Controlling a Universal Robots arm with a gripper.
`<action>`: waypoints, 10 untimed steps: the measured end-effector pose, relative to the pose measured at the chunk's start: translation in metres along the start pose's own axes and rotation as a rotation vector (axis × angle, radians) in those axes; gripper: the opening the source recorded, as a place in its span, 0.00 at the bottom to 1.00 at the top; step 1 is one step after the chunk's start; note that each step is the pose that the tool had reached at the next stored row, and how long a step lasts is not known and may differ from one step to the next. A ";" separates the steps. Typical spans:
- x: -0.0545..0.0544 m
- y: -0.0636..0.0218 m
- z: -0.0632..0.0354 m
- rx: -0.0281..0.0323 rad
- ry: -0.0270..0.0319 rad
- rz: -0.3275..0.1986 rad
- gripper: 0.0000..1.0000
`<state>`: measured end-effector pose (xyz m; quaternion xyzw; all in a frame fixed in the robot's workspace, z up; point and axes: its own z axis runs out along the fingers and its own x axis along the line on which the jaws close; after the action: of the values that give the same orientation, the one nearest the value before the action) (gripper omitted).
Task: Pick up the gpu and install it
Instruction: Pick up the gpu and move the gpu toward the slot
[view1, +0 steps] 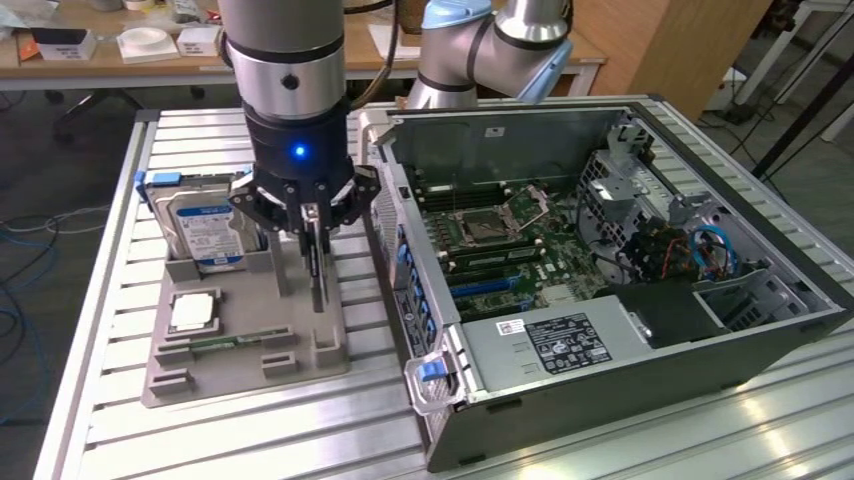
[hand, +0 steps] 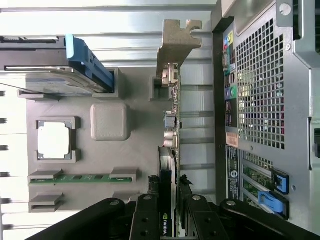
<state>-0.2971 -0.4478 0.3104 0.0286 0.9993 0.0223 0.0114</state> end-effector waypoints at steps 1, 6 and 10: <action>0.000 0.0001 -0.0022 0.0001 0.0000 0.000 0.26; 0.000 0.0005 -0.0117 0.0001 0.0000 0.000 0.26; -0.001 0.0010 -0.0224 0.0005 0.0000 0.000 0.26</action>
<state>-0.2970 -0.4478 0.3328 0.0287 0.9993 0.0221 0.0114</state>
